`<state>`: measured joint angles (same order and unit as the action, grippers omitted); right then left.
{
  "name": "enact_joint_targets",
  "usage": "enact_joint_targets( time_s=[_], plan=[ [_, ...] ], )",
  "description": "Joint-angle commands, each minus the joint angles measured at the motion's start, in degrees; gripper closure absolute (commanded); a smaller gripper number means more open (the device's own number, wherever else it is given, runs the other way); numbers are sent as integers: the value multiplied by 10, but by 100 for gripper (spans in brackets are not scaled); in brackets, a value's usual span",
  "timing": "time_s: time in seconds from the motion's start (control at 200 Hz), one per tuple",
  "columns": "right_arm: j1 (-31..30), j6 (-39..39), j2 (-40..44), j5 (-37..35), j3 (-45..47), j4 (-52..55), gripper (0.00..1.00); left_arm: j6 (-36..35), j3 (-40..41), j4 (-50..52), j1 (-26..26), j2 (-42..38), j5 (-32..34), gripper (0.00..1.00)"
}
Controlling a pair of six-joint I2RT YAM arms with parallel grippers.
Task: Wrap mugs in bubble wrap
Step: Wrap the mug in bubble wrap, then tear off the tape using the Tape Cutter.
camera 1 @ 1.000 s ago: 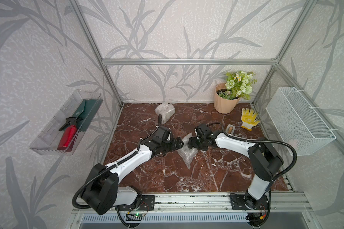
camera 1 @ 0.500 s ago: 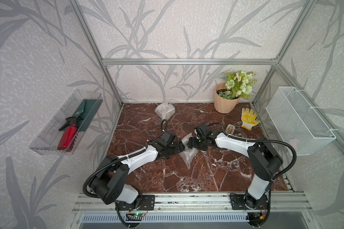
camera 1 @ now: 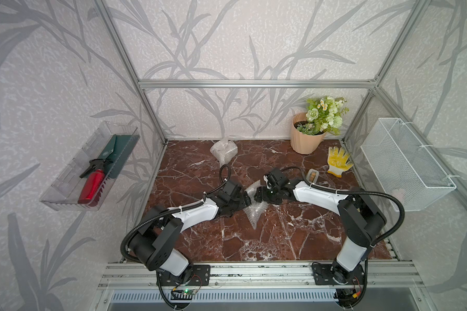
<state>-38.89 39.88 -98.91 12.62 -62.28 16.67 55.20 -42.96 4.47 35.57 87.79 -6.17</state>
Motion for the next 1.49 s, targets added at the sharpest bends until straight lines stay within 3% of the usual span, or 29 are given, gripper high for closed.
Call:
enact_joint_targets(
  time_s=[0.0,0.145,0.25,0.455,0.72,1.03,1.49],
  plan=[
    [0,-53,94,-4,21,-38,24,12,12,53,-5,26,45,13],
    [14,-83,184,-135,56,9,24,6,9,50,-5,31,41,14],
    [77,-93,214,-187,71,74,25,4,6,47,-5,36,35,16],
    [266,-116,229,-105,107,78,31,1,2,43,-5,46,28,25],
    [382,-128,142,-17,72,70,45,-3,-6,43,-6,54,25,36],
    [441,-143,54,99,37,26,57,-16,-19,61,-6,53,26,36],
    [479,-132,-10,173,34,-24,66,-22,-27,79,-5,47,33,36]
  ],
)
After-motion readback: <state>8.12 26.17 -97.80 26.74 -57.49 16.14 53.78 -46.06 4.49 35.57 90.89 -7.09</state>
